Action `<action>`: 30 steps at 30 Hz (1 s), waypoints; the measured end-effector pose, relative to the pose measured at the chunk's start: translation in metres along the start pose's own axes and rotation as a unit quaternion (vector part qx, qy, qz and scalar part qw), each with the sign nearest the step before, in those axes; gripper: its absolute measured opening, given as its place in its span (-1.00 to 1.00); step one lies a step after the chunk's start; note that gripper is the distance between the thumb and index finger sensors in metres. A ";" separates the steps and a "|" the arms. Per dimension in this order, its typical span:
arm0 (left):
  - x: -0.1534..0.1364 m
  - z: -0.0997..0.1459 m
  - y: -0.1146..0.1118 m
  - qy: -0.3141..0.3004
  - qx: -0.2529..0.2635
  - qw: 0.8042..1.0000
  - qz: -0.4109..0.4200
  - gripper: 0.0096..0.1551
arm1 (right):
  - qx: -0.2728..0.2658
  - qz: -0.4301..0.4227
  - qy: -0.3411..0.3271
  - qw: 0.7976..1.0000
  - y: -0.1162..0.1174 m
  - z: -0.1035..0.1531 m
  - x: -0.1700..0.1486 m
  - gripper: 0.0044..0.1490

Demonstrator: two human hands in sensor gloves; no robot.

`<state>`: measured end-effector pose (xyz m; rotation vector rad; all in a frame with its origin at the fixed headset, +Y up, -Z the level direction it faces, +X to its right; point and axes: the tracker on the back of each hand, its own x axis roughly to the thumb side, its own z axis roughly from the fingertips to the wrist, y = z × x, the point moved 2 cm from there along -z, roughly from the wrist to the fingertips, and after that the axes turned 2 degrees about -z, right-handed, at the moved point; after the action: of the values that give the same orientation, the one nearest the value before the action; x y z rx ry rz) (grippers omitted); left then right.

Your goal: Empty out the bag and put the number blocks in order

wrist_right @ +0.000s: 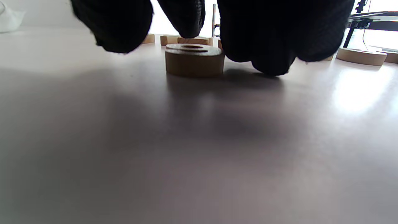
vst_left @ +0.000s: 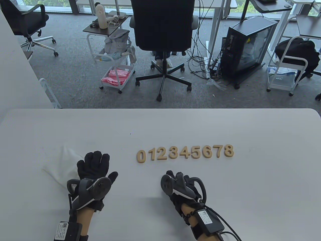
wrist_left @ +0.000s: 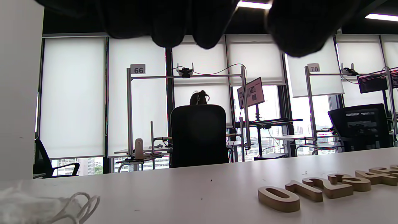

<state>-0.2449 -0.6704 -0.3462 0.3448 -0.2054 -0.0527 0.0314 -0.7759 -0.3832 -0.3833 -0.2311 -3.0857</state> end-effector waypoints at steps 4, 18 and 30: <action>-0.001 0.000 0.000 0.003 0.001 1.000 -0.001 -0.08 | -0.011 0.024 0.002 1.000 0.002 -0.001 0.004 -0.13; -0.002 0.000 0.000 0.006 -0.005 1.000 -0.003 -0.08 | -0.038 0.047 0.007 0.998 0.001 -0.003 0.007 -0.24; -0.003 0.000 -0.001 0.008 -0.006 1.000 -0.002 -0.08 | -0.048 -0.003 0.015 0.999 -0.003 -0.004 -0.005 -0.26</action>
<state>-0.2478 -0.6708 -0.3472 0.3343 -0.1885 -0.0553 0.0351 -0.7738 -0.3882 -0.3397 -0.0839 -3.1132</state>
